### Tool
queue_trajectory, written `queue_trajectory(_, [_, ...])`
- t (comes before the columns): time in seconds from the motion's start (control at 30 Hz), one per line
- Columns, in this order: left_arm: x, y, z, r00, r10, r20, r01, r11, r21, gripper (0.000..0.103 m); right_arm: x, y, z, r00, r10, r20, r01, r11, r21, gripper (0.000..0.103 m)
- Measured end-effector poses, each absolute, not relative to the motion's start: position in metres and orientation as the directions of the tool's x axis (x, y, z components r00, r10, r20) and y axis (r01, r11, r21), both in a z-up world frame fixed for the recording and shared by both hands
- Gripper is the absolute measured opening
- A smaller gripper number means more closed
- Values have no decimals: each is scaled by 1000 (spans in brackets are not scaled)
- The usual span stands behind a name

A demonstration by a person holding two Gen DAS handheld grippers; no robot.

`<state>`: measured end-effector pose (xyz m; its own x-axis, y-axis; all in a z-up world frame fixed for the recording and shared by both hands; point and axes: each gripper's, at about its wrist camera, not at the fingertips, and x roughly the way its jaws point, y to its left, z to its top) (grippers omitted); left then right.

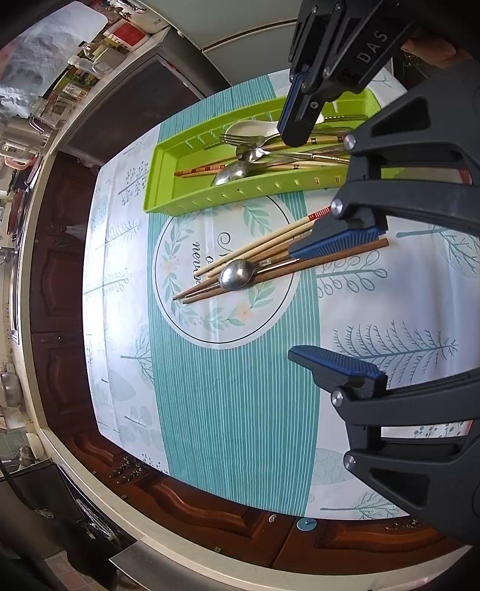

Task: Organize utensils
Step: 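Move both open grippers back over the remaining chopsticks, then close the right gripper on a dark wooden chopstick and lift it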

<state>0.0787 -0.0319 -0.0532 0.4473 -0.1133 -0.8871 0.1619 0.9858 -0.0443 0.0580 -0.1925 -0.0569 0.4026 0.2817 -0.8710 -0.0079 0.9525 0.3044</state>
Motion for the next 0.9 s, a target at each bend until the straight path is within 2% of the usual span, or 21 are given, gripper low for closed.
queue_trajectory(0.3, [89, -22, -64, 415, -126, -901, 158, 985, -65, 55, 69, -181, -59, 385, 292, -875, -35, 953, 302, 6])
queue_trajectory(0.73, [117, 13, -103, 301, -208, -931, 72, 978, -195, 55, 112, -155, -86, 258, 384, -886, -83, 923, 376, 6])
queue_trajectory(0.9, [122, 24, -112, 285, -212, -935, 40, 977, -209, 54, 131, -142, -104, 189, 399, -897, -78, 917, 391, 6])
